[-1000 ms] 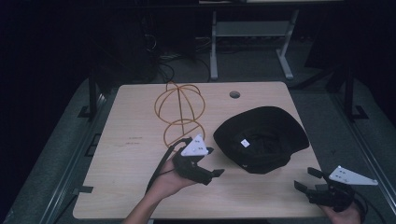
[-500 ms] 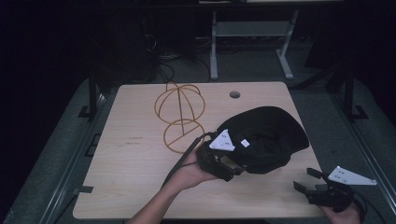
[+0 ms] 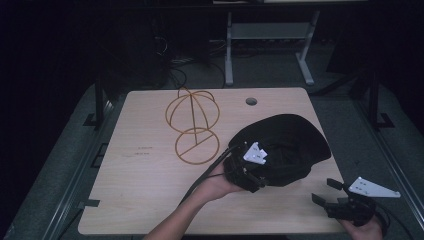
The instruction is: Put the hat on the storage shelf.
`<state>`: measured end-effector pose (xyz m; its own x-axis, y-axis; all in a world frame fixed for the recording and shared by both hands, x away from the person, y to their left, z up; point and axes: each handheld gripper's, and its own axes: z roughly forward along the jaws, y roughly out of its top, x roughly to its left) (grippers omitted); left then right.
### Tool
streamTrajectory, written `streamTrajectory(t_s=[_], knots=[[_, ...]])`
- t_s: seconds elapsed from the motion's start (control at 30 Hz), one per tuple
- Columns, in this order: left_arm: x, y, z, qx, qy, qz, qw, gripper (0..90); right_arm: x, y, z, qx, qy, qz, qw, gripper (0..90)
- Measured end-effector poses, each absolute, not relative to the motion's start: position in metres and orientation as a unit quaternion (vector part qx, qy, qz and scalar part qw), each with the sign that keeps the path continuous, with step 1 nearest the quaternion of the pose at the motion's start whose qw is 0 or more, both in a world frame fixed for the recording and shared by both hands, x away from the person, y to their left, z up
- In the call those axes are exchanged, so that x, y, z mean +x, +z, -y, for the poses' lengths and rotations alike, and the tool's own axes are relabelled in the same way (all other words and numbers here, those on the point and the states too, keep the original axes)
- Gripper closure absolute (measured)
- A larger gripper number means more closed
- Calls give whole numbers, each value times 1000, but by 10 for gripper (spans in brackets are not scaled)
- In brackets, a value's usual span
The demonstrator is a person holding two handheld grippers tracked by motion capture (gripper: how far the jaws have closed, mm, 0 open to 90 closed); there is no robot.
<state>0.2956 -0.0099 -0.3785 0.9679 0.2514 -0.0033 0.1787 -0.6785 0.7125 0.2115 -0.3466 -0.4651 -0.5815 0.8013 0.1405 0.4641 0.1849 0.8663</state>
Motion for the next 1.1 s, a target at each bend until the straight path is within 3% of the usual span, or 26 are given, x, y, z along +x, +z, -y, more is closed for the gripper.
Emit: streamTrajectory(t_s=[0.3,0.4,0.6,0.93,1.1], knots=[[294,-384,10,915,69,-119,380,551,221,-465,339,433,476,-750,155,140],[291,-383,6,907,83,-118,397,681,224,-464,332,421,473,-759,156,140],[294,-382,-1,901,82,-123,409,816,235,-463,321,417,467,-764,155,140],[296,-385,-16,890,52,-128,435,848,259,-464,313,424,474,-756,155,154],[298,-386,-23,888,45,-125,441,849,273,-462,310,415,495,-749,148,260]])
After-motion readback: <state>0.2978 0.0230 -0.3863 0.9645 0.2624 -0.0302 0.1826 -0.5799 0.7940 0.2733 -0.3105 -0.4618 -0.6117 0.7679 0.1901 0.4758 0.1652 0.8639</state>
